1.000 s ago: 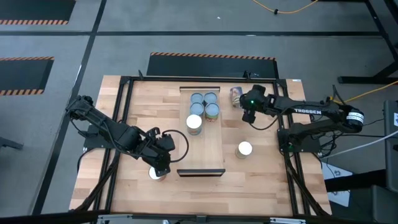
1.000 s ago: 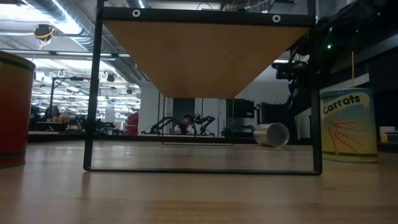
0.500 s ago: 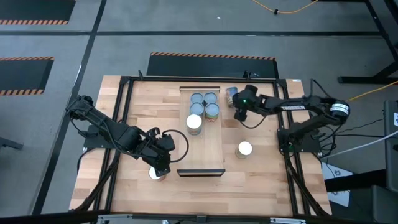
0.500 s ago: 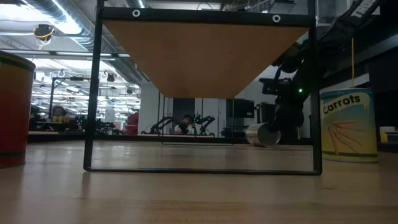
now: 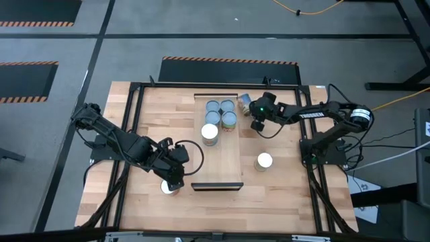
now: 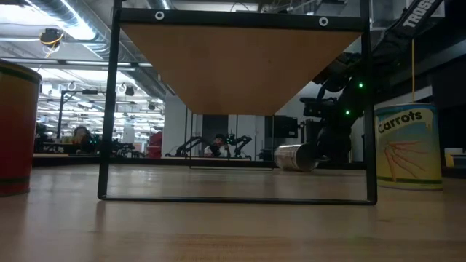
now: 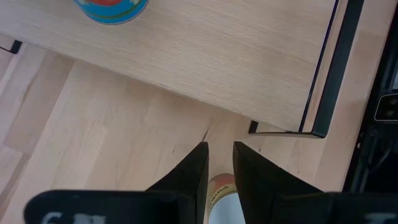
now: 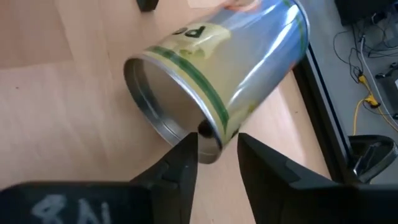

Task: Pick and place cans onto a shelf
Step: Put the canned peaches on the shelf

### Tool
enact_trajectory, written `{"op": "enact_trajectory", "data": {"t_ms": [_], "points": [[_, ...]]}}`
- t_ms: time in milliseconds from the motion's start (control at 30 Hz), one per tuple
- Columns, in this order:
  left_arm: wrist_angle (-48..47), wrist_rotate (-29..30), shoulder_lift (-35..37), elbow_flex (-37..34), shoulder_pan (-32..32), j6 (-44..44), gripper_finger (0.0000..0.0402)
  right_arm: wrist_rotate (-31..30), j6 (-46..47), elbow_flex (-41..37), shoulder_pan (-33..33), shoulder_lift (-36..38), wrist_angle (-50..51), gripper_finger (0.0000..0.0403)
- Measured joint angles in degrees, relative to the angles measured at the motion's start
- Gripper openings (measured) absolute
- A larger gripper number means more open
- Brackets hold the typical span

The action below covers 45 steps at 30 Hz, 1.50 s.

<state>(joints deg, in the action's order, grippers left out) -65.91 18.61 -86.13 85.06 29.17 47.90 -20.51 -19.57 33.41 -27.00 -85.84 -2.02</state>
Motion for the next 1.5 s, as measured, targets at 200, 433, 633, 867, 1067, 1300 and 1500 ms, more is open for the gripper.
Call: {"op": "enact_trajectory", "data": {"t_ms": [200, 433, 633, 867, 1067, 1300, 1500], "points": [[0.0, 0.0, 0.0, 0.0, 0.0, 0.0, 0.0066, 2.7, 0.6, 0.0, 0.0, 0.0, 0.0, 0.0115], [0.2, 0.0, 0.0, 0.0, 0.0, 0.0, 0.0066, 2.7, 0.9, 0.0, 0.0, 0.0, 0.0, 0.0093], [0.2, 0.0, 0.0, 0.0, 0.0, 0.0, 0.0066, 2.7, 1.1, 0.0, 0.0, 0.0, 0.1, 0.0087], [0.2, 0.0, 0.0, 0.0, 0.0, 0.0, 0.0066, 4.7, 1.1, 0.1, 0.0, 0.1, 0.8, 0.0086], [0.6, 0.0, 0.0, 0.0, 0.0, 0.0, 0.0066, 5.2, 1.1, 3.8, 0.0, 1.8, 7.4, 0.0086], [0.6, 0.0, 0.0, 0.0, 0.0, 0.0, 0.0066, 5.2, 1.3, 8.7, 0.0, 3.5, 12.4, 0.0087], [0.6, 0.0, 0.0, 0.0, 0.0, 0.0, 0.0066, 5.2, 1.1, 12.5, 0.0, 3.5, 18.2, 0.0087]]}}
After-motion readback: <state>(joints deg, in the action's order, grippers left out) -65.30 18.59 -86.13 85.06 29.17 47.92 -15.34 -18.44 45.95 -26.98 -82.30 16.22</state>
